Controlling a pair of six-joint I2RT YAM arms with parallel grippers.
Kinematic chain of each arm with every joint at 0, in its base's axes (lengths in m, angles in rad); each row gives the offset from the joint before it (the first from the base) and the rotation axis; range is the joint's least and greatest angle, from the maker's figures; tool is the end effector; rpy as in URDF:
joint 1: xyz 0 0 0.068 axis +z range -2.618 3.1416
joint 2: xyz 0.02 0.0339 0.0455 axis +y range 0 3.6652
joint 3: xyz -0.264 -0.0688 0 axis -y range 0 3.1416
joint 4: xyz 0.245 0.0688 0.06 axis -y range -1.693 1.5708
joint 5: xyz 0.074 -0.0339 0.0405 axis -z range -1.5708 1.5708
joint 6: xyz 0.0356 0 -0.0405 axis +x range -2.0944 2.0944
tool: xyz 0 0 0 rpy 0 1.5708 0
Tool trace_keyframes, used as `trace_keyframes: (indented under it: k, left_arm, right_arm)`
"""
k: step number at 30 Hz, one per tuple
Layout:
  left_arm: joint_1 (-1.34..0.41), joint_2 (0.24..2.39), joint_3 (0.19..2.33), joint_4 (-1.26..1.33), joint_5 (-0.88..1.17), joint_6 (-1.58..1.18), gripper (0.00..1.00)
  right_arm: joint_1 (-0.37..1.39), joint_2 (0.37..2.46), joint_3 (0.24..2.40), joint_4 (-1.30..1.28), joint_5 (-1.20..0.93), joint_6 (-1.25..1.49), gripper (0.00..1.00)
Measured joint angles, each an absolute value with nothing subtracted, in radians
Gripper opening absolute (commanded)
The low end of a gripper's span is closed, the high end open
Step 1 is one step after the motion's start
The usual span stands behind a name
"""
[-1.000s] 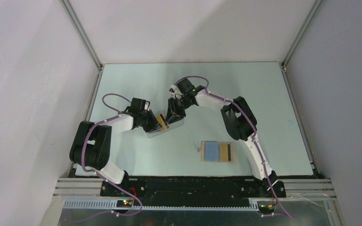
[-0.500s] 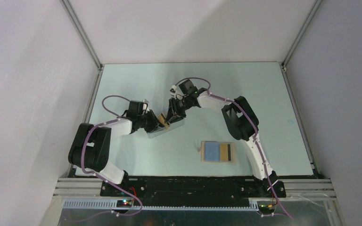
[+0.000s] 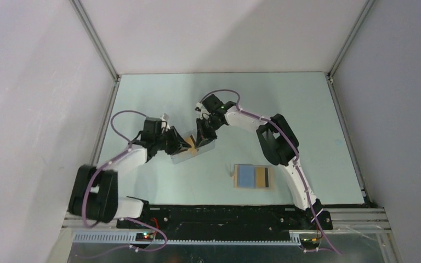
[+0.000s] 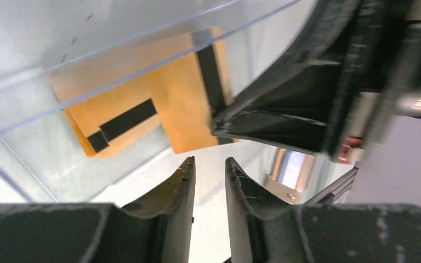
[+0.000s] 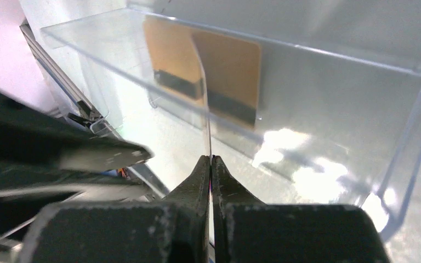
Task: Put the credit cards into the card holder
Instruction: Pick up the credit card from the storage box.
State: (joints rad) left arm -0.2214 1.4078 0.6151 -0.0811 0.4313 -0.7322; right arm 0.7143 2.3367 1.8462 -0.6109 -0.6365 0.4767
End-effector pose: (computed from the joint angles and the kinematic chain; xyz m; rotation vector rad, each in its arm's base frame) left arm 0.2505 -0.0716 0.1601 -0.4498 2.5293 -0.9254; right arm 0.3592 0.3395 0.1498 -0.5666 2.8326 1.1717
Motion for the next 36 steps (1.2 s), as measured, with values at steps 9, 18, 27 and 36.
trace_keyframes:
  k: [9,18,27,36]
  left_arm:
    - [-0.241,0.985,0.615,-0.123,0.395,-0.736,0.34]
    - [-0.506,0.997,0.634,-0.144,0.312,-0.790,0.31]
    - [-0.822,1.416,0.874,-0.097,0.264,-0.844,0.23]
    - [-0.982,1.736,1.054,-0.066,0.265,-0.876,0.13]
  right_arm:
    - [0.667,1.979,1.642,-0.596,-0.598,0.480,0.00]
    - [0.532,1.510,1.269,-0.508,-0.606,0.518,0.00]
    - [0.318,1.166,0.863,-0.562,-0.625,0.501,0.00]
    - [0.183,1.027,0.577,-0.607,-0.644,0.498,0.00]
